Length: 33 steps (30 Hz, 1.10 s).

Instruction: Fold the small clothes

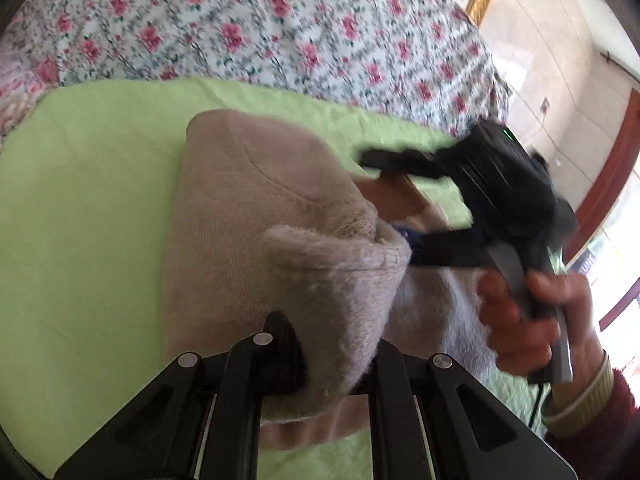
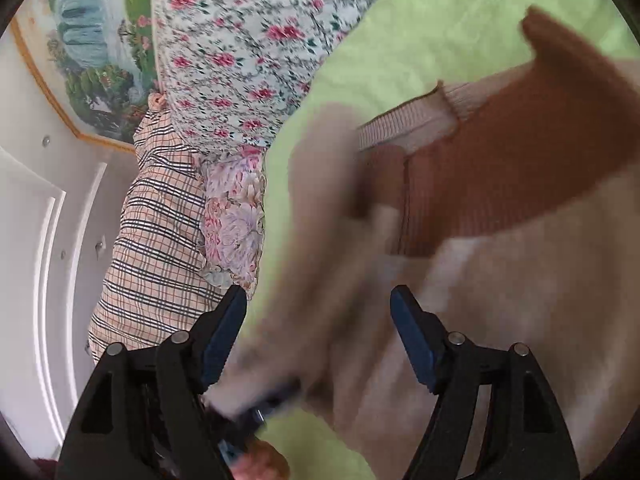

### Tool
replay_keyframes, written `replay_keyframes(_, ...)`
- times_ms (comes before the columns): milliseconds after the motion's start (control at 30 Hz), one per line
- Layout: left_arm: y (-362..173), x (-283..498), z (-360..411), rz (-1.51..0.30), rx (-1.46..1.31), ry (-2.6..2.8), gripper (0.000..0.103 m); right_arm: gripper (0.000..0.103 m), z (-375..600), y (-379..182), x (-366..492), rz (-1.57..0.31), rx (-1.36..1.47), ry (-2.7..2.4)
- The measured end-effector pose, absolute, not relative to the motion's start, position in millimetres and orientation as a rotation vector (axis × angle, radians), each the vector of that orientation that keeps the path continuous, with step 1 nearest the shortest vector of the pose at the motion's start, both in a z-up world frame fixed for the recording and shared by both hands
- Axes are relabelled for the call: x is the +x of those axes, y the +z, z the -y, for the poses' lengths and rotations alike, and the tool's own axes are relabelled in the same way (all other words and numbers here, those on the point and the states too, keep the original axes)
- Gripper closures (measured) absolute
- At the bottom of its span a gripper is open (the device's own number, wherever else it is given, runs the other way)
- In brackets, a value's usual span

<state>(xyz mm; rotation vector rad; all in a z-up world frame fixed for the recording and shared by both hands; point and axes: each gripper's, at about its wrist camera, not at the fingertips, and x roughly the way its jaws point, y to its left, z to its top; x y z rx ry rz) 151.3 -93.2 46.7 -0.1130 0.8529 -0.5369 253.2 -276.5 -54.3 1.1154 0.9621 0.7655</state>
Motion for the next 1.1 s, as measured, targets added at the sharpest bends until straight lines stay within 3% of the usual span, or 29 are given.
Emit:
replay_keyframes(67, 41, 150, 98, -0.855, -0.098, -0.532, 0.094, 0.027, 265, -61, 271, -1.013, 1.084, 0.737)
replay_keyframes(100, 40, 150, 98, -0.855, -0.107, -0.538, 0.094, 0.038, 262, -61, 276, -1.027, 1.068, 0.722)
replay_keyframes(133, 40, 151, 97, -0.858, -0.117, -0.541, 0.094, 0.063, 259, -62, 281, -1.039, 1.049, 0.704)
replay_keyframes(233, 45, 153, 93, -0.864, -0.114, -0.544, 0.094, 0.085, 256, -56, 289, -1.027, 1.041, 0.696)
replay_keyframes(567, 83, 134, 131, -0.782, -0.111, -0.663, 0.094, 0.087, 314, 23, 244, -0.838, 0.733, 0.584)
replay_keyframes(867, 34, 124, 224, -0.893, -0.012, -0.749, 0.093, 0.087, 374, -43, 217, -0.983, 0.634, 0.369)
replay_keyframes(1000, 26, 115, 235, -0.888, 0.026, -0.753, 0.092, 0.087, 381, -49, 213, -0.959, 0.656, 0.373)
replay_keyframes(1100, 25, 115, 236, -0.895, 0.039, -0.764, 0.085, 0.086, 376, -49, 214, -0.951, 0.612, 0.349)
